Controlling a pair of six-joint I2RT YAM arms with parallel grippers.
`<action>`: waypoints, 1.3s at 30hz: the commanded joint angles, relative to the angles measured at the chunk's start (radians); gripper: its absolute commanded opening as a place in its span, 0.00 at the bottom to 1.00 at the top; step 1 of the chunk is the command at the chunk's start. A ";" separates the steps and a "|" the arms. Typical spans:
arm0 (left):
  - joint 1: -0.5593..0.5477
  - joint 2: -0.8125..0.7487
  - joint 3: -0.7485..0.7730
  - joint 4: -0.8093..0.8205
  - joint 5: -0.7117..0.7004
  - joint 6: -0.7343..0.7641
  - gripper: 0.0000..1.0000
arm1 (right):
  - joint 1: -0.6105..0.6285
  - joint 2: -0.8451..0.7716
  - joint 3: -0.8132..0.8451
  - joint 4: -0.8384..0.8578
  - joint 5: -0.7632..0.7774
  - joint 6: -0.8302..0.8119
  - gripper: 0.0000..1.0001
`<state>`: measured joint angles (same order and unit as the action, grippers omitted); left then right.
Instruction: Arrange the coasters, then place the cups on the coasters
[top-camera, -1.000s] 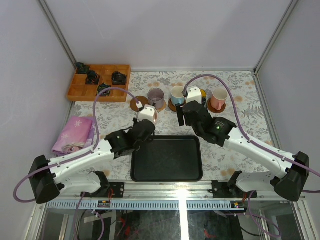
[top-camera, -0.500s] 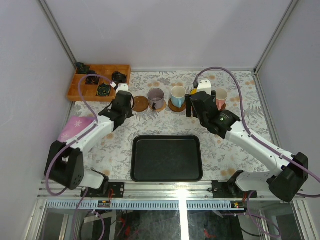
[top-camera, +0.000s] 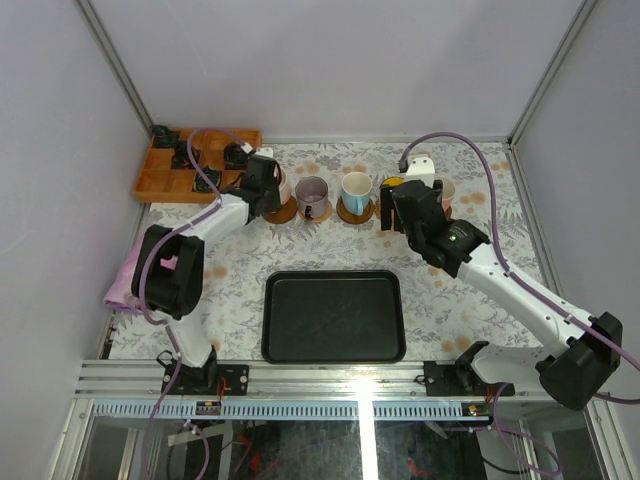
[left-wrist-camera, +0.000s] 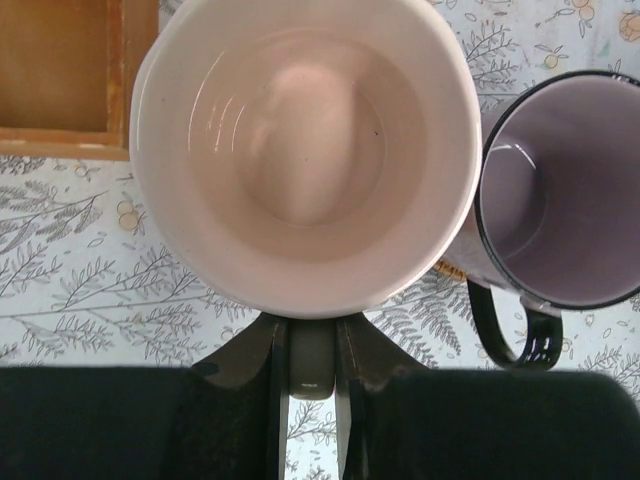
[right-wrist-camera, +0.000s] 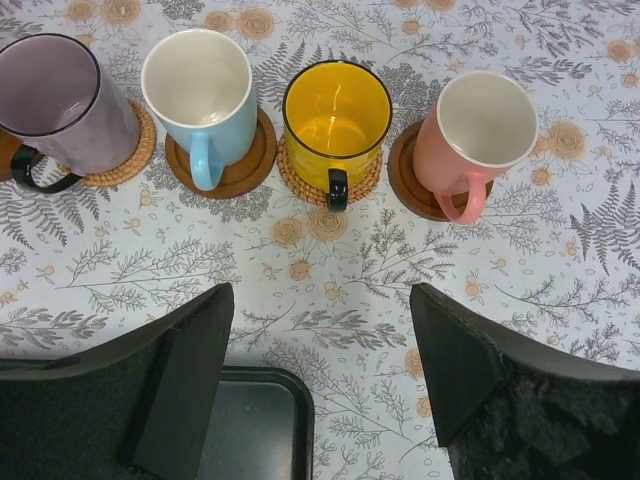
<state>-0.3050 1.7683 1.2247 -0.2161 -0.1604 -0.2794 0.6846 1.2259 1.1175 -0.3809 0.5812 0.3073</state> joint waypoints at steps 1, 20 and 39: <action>0.015 0.028 0.103 0.067 0.010 0.020 0.00 | -0.012 -0.019 0.006 0.037 -0.010 0.012 0.79; 0.011 0.079 0.046 0.009 0.025 -0.006 0.00 | -0.026 0.026 0.003 0.063 -0.073 0.012 0.79; -0.010 0.015 -0.038 -0.058 -0.083 -0.024 0.00 | -0.030 0.066 0.017 0.085 -0.136 0.009 0.78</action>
<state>-0.3141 1.8107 1.1995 -0.2462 -0.1951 -0.2947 0.6640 1.2900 1.1156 -0.3450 0.4576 0.3073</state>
